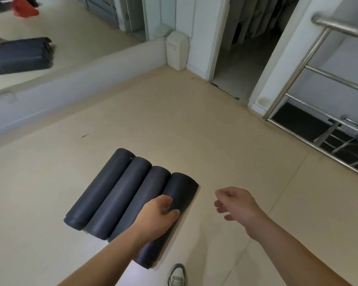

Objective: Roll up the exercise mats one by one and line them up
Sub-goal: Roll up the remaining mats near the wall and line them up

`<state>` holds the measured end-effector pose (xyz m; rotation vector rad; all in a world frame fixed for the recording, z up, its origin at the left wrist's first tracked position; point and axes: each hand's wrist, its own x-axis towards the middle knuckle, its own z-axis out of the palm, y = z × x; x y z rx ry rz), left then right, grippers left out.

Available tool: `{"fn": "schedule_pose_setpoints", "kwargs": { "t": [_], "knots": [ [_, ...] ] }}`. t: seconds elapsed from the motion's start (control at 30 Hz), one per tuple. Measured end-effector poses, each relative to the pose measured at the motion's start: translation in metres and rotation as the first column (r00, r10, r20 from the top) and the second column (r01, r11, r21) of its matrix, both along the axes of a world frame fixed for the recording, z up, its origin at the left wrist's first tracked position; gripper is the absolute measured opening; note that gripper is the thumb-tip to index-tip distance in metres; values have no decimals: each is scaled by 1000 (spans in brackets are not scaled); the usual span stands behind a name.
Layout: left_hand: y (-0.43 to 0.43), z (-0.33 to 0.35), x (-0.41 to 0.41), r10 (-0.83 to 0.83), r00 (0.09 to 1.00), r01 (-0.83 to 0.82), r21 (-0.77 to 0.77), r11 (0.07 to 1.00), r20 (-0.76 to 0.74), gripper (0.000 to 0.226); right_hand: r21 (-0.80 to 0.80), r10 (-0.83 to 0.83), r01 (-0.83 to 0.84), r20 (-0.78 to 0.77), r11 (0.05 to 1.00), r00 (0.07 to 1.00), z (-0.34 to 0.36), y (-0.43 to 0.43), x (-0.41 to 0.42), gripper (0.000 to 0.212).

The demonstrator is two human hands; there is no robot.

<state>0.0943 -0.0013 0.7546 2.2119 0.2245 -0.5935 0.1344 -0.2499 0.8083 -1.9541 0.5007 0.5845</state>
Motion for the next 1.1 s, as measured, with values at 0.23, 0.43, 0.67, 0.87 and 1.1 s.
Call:
{"fn": "schedule_pose_setpoints", "kwargs": {
  "t": [0.23,0.43,0.67,0.87,1.1],
  "knots": [
    [-69,16,127,85,996,-85,-38,996,-4,21,-92,102,-97,62,991,993,18,-56,127,19],
    [-127,8,241,129,990,-134,-85,987,-58,32,-104,176,-170,60,980,982,11,-111,250,22],
    [-200,-29,394,388,919,-393,-65,917,-75,55,-161,419,-404,68,900,905,-27,-184,448,21],
    [-211,-18,473,603,793,-609,-77,790,-85,56,-144,636,-628,7,764,772,-29,-160,601,20],
    [-122,-44,576,834,545,-838,-25,545,-87,59,-148,828,-819,5,554,560,-45,-33,764,19]
  ]
}}
